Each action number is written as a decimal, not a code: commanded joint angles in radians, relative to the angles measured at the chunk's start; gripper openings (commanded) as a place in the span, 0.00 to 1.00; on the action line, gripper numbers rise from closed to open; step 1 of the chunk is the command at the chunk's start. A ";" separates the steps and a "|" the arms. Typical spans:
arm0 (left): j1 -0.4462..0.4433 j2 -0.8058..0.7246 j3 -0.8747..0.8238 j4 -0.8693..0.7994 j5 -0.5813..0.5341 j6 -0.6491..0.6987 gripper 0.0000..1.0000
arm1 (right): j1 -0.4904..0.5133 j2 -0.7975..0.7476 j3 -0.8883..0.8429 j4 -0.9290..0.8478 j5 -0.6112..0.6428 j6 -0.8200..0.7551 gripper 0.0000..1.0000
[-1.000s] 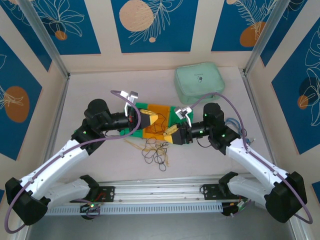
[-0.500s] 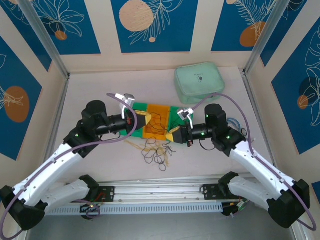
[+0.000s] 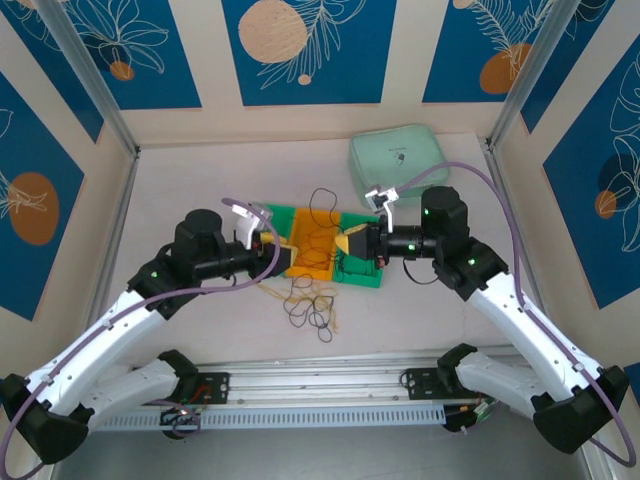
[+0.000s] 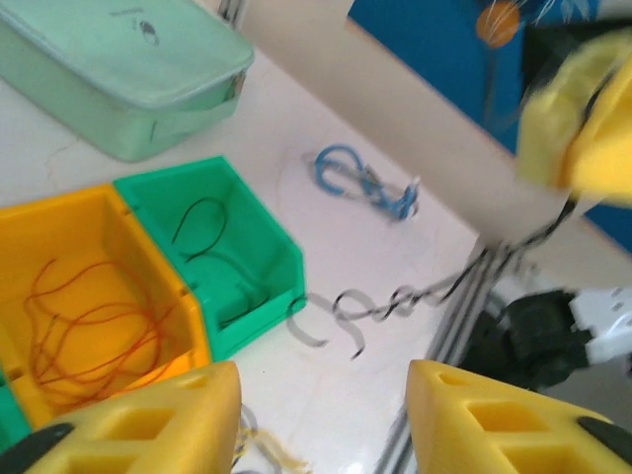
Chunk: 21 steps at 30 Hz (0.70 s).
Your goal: Untangle the cables
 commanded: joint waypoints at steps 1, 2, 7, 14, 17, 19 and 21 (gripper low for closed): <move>0.013 0.000 -0.026 -0.074 -0.034 0.021 0.51 | -0.011 0.034 0.052 -0.081 0.054 -0.015 0.00; 0.013 -0.004 -0.037 -0.082 -0.044 0.021 0.51 | -0.012 0.043 0.059 -0.090 0.069 -0.018 0.00; 0.013 -0.065 -0.106 -0.089 -0.112 0.009 0.50 | -0.026 0.087 0.067 -0.123 0.201 -0.067 0.00; 0.014 -0.086 -0.120 -0.130 -0.125 0.024 0.51 | -0.076 0.178 0.089 -0.099 0.267 -0.148 0.00; 0.014 -0.087 -0.130 -0.139 -0.130 0.023 0.51 | -0.082 0.213 0.089 -0.117 0.349 -0.192 0.00; 0.016 -0.087 -0.140 -0.143 -0.131 0.021 0.50 | -0.084 0.236 0.077 -0.137 0.409 -0.207 0.00; 0.019 -0.086 -0.147 -0.146 -0.130 0.017 0.50 | -0.089 0.260 0.057 -0.154 0.437 -0.204 0.00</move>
